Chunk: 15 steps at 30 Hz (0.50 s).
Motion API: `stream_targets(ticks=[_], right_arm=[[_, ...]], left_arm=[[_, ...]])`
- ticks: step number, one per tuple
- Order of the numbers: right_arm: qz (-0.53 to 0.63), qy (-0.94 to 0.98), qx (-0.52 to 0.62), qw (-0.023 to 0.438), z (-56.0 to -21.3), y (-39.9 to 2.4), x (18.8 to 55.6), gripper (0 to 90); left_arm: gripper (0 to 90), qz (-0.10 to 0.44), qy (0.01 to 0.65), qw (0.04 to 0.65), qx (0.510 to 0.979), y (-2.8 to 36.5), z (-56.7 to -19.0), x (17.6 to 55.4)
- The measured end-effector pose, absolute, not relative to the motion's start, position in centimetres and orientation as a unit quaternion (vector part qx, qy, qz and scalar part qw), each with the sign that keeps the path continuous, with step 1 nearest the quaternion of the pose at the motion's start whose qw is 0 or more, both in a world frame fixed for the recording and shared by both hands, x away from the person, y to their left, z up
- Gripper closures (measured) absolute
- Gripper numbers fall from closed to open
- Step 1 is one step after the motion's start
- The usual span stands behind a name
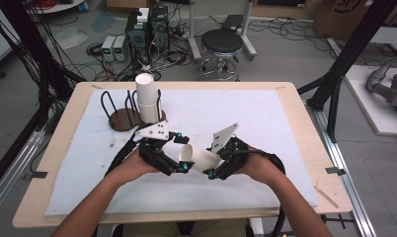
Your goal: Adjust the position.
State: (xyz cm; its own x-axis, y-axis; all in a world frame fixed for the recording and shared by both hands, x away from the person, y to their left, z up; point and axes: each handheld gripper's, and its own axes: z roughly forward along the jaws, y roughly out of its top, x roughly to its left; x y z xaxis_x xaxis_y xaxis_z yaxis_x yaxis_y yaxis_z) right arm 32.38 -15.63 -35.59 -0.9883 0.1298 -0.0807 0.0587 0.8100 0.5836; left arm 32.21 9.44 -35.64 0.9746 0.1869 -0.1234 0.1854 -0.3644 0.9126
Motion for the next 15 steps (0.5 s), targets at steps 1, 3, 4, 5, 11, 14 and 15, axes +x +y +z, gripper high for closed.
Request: stream_targets(ticks=[1, 3, 4, 5, 11, 14, 15], right_arm=[[0.293, 0.953, 0.044, 0.060, -35.63, -15.30, 32.37, 30.0], [0.284, 0.956, 0.042, 0.058, -35.59, -15.05, 32.33, 30.0], [0.284, 0.956, 0.042, 0.058, -35.59, -15.05, 32.33, 30.0], [0.278, 0.958, 0.037, 0.059, -35.54, -14.83, 32.35, 30.0], [0.271, 0.960, 0.035, 0.056, -35.53, -14.62, 32.36, 30.0], [0.264, 0.963, 0.032, 0.053, -35.58, -14.53, 32.23, 29.9], [0.262, 0.963, 0.032, 0.053, -35.59, -14.54, 32.23, 29.9]], left_arm=[[15.5, -0.002, 0.110, 0.542, 0.833, 9.29, -35.83, 32.25], [16.6, -0.006, 0.110, 0.538, 0.836, 9.12, -36.00, 32.26], [17.3, -0.006, 0.110, 0.538, 0.836, 9.12, -36.00, 32.26], [18.5, -0.011, 0.106, 0.528, 0.842, 9.02, -36.18, 32.33], [23.8, -0.027, 0.109, 0.517, 0.848, 8.76, -36.58, 32.51], [27.8, -0.034, 0.103, 0.512, 0.852, 8.68, -36.70, 32.59], [29.2, -0.038, 0.098, 0.510, 0.854, 8.64, -36.75, 32.60]])
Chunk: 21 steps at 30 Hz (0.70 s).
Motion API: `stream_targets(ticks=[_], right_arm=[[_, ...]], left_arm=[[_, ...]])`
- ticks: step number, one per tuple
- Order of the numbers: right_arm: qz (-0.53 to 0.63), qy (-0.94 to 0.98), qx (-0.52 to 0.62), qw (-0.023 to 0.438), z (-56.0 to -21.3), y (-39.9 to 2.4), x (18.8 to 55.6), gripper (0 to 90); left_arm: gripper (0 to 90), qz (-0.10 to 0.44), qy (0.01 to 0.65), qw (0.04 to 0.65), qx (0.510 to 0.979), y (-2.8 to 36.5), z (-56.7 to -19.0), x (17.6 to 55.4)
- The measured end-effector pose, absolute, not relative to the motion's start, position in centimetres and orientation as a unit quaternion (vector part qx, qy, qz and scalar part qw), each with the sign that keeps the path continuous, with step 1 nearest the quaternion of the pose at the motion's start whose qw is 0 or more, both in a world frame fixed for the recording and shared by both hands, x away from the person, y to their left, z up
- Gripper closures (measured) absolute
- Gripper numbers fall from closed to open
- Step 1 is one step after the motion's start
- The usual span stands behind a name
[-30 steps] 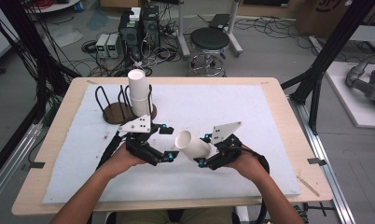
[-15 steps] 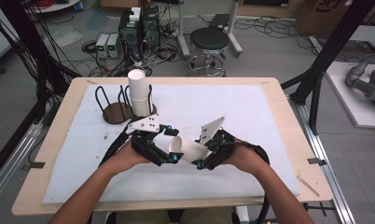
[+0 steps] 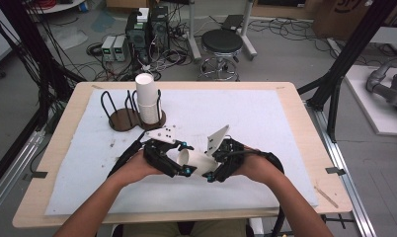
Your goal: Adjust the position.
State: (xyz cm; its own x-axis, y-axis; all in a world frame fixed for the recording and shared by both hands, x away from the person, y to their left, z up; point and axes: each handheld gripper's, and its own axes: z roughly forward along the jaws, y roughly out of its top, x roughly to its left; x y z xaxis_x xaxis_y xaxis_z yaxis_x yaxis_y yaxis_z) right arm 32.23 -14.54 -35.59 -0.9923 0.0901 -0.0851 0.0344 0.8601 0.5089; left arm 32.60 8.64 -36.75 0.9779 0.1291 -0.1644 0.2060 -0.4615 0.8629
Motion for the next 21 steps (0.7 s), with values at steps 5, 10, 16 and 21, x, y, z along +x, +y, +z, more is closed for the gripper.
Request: stream_targets(ticks=[5, 10, 16, 21], right_arm=[[0.257, 0.964, 0.037, 0.049, -35.6, -14.7, 32.3, 29.9], [0.263, 0.963, 0.038, 0.043, -35.5, -15.0, 32.3, 29.2], [0.302, 0.950, 0.066, 0.038, -35.3, -15.8, 32.4, 21.5], [0.358, 0.928, 0.089, 0.043, -34.9, -16.9, 32.5, 20.2]], left_arm=[[33.0, -0.032, 0.092, 0.505, 0.858, 8.6, -36.8, 32.6], [34.7, -0.025, 0.080, 0.506, 0.859, 8.7, -36.8, 32.6], [35.0, -0.012, 0.083, 0.520, 0.850, 8.8, -36.6, 32.6], [34.9, -0.012, 0.098, 0.539, 0.837, 9.5, -37.0, 32.8]])
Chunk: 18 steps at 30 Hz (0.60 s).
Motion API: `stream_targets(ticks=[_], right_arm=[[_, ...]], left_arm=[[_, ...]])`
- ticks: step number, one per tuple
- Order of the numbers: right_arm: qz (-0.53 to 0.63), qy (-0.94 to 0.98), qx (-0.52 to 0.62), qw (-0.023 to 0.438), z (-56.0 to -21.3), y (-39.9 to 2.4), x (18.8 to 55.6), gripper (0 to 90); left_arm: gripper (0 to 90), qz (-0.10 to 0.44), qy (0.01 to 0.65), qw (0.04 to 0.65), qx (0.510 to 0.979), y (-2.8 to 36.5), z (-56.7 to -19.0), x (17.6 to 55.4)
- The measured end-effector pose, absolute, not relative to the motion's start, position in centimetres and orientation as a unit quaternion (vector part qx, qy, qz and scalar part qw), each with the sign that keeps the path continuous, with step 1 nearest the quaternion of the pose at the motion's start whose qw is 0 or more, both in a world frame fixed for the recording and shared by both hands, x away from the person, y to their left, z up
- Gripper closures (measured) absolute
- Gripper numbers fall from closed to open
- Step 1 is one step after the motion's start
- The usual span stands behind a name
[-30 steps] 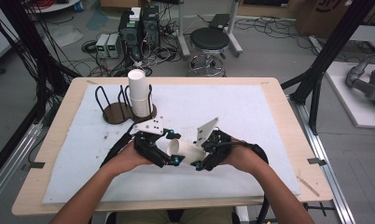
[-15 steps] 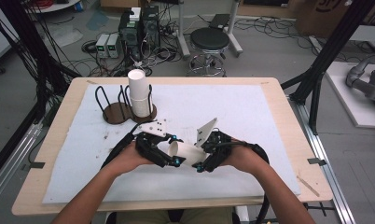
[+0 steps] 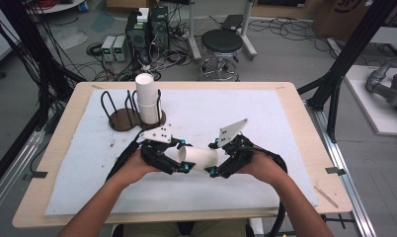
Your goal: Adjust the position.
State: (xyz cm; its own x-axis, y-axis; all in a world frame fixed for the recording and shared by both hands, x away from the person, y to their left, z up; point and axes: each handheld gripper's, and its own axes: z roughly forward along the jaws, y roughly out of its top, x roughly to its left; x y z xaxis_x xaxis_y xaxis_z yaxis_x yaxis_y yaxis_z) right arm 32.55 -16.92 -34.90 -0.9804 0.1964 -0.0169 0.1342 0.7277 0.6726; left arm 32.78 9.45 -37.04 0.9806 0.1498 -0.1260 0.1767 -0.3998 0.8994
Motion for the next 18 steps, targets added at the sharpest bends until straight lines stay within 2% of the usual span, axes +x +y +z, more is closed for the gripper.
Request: stream_targets(ticks=[11, 18], right_arm=[[0.466, 0.874, 0.123, 0.067, -34.1, -19.1, 32.3, 20.2], [0.491, 0.856, 0.143, 0.074, -34.4, -19.8, 32.2, 20.2]], left_arm=[[34.8, 0.003, 0.126, 0.583, 0.803, 11.4, -38.4, 32.9], [34.9, 0.008, 0.130, 0.605, 0.785, 12.1, -38.8, 32.9]])
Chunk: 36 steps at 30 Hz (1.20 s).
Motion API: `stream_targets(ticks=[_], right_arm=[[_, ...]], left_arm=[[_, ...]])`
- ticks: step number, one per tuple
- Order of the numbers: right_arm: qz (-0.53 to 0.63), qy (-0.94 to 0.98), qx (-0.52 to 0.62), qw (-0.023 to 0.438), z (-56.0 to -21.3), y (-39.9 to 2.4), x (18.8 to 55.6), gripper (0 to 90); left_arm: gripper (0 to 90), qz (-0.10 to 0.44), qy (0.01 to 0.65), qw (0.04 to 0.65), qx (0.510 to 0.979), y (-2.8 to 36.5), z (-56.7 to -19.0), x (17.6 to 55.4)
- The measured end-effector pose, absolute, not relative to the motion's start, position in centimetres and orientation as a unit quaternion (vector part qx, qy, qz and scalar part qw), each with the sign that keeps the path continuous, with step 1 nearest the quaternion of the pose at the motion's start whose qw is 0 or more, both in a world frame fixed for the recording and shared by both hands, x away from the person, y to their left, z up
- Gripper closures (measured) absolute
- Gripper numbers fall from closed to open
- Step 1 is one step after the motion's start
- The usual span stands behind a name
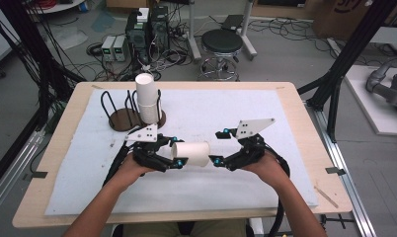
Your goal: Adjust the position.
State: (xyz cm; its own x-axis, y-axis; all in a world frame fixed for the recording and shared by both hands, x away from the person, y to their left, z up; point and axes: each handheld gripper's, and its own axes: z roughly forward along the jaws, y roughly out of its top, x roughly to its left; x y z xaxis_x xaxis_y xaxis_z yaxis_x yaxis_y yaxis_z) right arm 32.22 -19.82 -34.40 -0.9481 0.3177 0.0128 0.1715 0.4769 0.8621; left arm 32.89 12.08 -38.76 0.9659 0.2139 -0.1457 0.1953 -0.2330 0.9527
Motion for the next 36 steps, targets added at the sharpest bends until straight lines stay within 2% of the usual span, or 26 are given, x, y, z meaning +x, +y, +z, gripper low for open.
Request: stream_targets(ticks=[12, 25, 36], right_arm=[[0.510, 0.843, 0.154, 0.071, -36.3, -20.6, 31.9, 20.2], [0.536, 0.825, 0.171, 0.040, -39.0, -21.3, 31.4, 20.2], [0.543, 0.824, 0.163, 0.020, -39.3, -20.6, 31.2, 20.1]], left_arm=[[34.8, 0.012, 0.116, 0.627, 0.771, 12.6, -39.0, 32.5], [34.8, 0.007, 0.107, 0.660, 0.744, 13.2, -39.7, 32.3], [34.8, -0.003, 0.097, 0.665, 0.740, 12.8, -39.9, 32.0]])
